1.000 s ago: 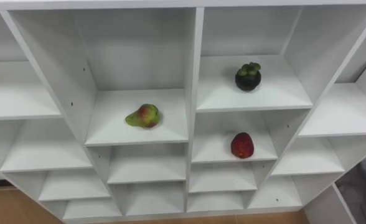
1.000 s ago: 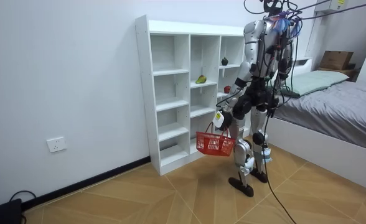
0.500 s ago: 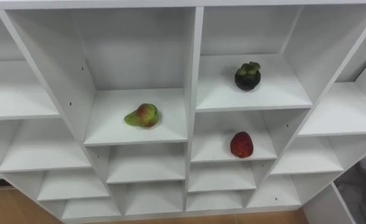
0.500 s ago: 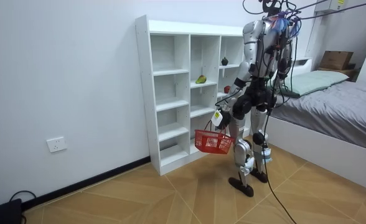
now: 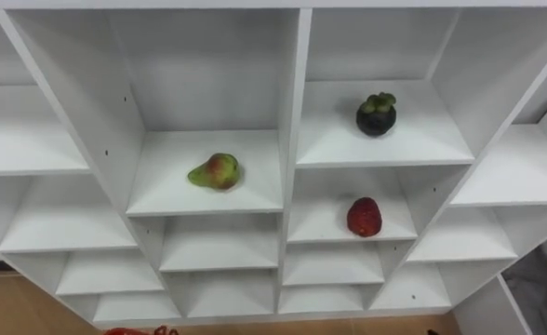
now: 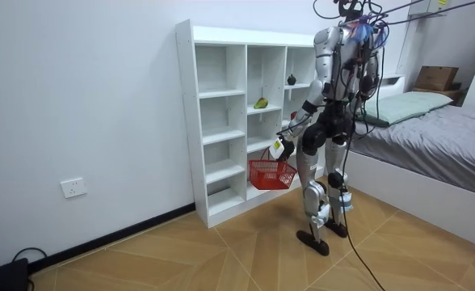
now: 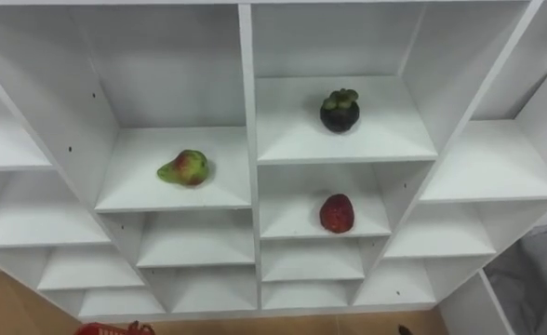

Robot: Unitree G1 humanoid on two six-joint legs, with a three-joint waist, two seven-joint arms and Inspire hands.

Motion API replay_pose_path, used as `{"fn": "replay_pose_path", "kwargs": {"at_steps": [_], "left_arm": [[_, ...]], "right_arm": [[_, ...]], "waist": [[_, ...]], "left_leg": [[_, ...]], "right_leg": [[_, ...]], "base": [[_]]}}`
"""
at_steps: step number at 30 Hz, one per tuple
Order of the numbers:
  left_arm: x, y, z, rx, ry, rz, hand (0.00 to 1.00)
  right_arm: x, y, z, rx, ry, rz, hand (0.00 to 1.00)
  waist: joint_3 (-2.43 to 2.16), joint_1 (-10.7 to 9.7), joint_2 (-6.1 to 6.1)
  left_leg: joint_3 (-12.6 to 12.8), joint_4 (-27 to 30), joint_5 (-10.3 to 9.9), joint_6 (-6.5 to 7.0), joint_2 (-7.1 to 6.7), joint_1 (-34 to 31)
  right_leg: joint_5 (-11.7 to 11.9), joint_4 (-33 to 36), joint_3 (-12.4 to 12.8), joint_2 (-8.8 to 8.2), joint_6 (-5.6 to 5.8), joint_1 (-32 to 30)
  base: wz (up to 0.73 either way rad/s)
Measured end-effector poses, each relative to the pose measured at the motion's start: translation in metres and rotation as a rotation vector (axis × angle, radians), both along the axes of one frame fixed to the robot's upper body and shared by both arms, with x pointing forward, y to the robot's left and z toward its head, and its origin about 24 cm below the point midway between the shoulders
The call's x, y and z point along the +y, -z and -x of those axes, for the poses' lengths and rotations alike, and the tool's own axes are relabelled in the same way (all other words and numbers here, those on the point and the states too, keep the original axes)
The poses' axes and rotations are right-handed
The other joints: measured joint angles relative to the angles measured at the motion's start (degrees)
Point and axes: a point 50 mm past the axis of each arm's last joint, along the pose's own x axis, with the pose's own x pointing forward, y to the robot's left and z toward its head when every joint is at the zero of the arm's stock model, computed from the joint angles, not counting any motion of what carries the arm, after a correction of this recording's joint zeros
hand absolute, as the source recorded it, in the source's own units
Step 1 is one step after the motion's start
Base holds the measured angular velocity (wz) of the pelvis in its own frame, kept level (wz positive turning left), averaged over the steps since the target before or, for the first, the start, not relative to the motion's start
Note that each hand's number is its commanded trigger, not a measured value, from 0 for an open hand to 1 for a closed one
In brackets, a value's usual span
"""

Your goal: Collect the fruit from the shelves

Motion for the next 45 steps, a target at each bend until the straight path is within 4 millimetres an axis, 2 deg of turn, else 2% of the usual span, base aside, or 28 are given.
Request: {"fn": "replay_pose_path", "kwargs": {"at_steps": [7, 10, 12, 15, 21, 30, 34, 39, 45], "left_arm": [[-0.001, 0.0, -0.001, -0.003, 0.014, 0.027, 1.0], [-0.002, -0.001, -0.003, -0.015, 0.004, 0.038, 1.0], [-0.001, -0.001, -0.004, -0.022, 0.006, 0.037, 1.0], [-0.001, -0.001, -0.003, -0.022, 0.008, 0.042, 1.0], [-0.002, -0.003, -0.006, -0.05, 0.016, 0.042, 1.0], [-0.003, -0.002, -0.003, -0.047, 0.024, 0.059, 1.0], [-0.004, -0.001, -0.001, -0.037, 0.016, 0.067, 1.0], [-0.004, 0.0, 0.0, -0.03, 0.013, 0.072, 1.0], [-0.003, 0.0, 0.0, -0.03, 0.012, 0.069, 1.0]], "right_arm": [[0.012, -0.031, -0.034, -0.213, -0.1, 0.007, 0.0], [0.017, -0.051, -0.046, -0.329, -0.13, 0.009, 0.0], [0.022, -0.074, -0.061, -0.451, -0.16, 0.015, 0.0], [0.026, -0.096, -0.07, -0.558, -0.187, 0.027, 0.0], [0.033, -0.13, -0.082, -0.733, -0.234, 0.071, 0.0], [0.032, -0.148, -0.083, -0.795, -0.28, 0.182, 0.0], [0.032, -0.155, -0.084, -0.82, -0.3, 0.217, 0.0], [0.041, -0.194, -0.094, -1.032, -0.317, 0.254, 0.0], [0.042, -0.202, -0.098, -1.082, -0.303, 0.268, 0.0]], "waist": [[-0.01, 0.4, 0.19], [-0.17, 0.88, 0.31], [-0.27, 0.64, 0.24], [-0.09, 0.66, 0.46], [-0.07, 0.67, 0.74], [-0.27, 0.71, 2.12], [-0.23, 0.94, 2.09], [-0.19, 1.04, 1.61], [-0.27, 1.09, 1.5]], "left_leg": [[-0.14, 0.03, 0.0, 0.0, -0.04, -0.11], [-0.14, 0.04, -0.01, 0.0, -0.01, -0.43], [-0.12, 0.13, 0.01, 0.01, -0.04, -1.22], [0.11, 0.24, 0.01, 0.01, -0.07, -1.19], [0.39, 0.54, 0.01, 0.01, -0.06, -1.92], [0.49, 0.52, 0.02, 0.0, -0.02, -1.99], [0.8, 0.5, 0.05, -0.01, 0.01, -2.18], [0.91, 0.4, 0.05, 0.0, 0.03, -2.09], [0.9, 0.32, 0.05, 0.0, 0.02, -2.1]], "right_leg": [[0.02, 0.4, -0.03, 0.07, -0.02, 0.01], [0.02, 0.87, -0.03, 0.07, -0.02, -0.92], [0.09, 0.94, 0.01, 0.04, -0.04, -1.34], [0.1, 1.01, 0.06, 0.06, -0.04, -1.32], [0.19, 1.01, 0.32, 0.07, -0.03, -2.06], [0.22, 1.37, 0.48, 0.13, -0.06, -2.31], [0.22, 1.93, 1.39, 0.29, -0.06, -3.05], [0.25, 1.92, 1.73, 0.4, -0.07, -3.07], [0.28, 1.88, 1.73, 0.39, -0.05, -3.11]], "base": [[0.0], [0.0], [-0.03], [0.0], [-0.01], [0.0], [-0.1], [-0.01], [0.0]]}}
